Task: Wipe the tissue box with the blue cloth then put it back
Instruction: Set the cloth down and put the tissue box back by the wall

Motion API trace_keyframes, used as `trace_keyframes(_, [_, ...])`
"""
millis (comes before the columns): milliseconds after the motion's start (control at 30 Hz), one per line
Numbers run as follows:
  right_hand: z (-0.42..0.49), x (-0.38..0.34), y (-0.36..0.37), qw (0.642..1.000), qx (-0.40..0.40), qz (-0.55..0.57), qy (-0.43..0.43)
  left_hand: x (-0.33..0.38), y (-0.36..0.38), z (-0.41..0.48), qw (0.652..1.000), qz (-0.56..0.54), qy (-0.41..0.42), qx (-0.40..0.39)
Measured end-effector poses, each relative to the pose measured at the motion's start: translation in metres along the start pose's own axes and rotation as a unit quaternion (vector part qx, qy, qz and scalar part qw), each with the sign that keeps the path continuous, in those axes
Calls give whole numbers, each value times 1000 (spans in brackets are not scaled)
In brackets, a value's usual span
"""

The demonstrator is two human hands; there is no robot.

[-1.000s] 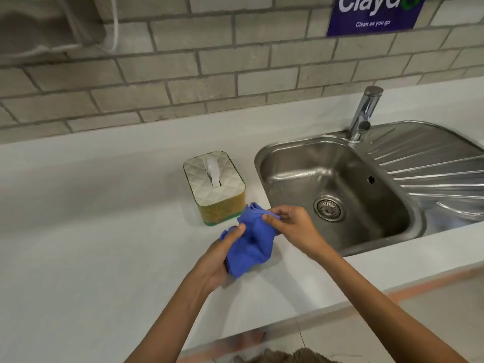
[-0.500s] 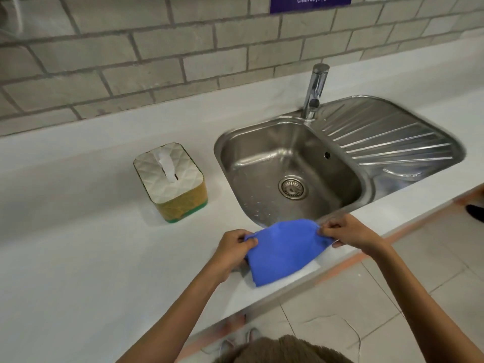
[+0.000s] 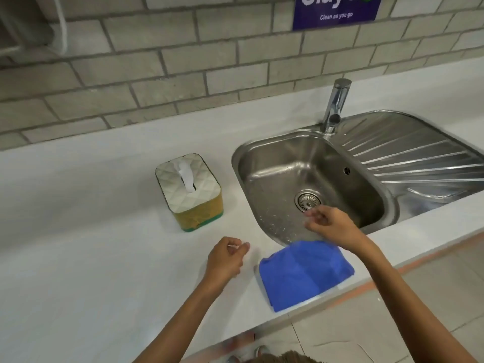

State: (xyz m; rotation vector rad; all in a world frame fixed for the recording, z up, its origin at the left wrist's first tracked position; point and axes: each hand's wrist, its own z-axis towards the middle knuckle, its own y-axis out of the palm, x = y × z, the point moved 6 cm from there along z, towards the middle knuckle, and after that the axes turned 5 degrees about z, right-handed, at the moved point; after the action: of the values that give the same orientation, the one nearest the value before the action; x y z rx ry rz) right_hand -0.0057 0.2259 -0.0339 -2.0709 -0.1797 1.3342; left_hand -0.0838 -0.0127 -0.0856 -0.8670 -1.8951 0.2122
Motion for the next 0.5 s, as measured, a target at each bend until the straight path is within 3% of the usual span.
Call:
trace_keyframes(67, [17, -25, 16, 996, -24, 80, -42, -11, -16, 4, 983, -164, -75, 2])
trace_keyframes(167, [50, -56, 40, 987, -49, 142, -65, -15, -34, 3, 901, -419, -116, -19])
trace_keyframes(233, [77, -75, 55, 979, -58, 186, -67, -14, -48, 5, 847, -518, -118, -4])
trace_keyframes(333, [118, -101, 76, 965, -60, 253, -31, -5, -64, 9, 802, -586, -117, 10])
trace_keyframes(500, [161, -154, 116, 967, -136, 211, -36, 7, -79, 16, 768, -629, -120, 6])
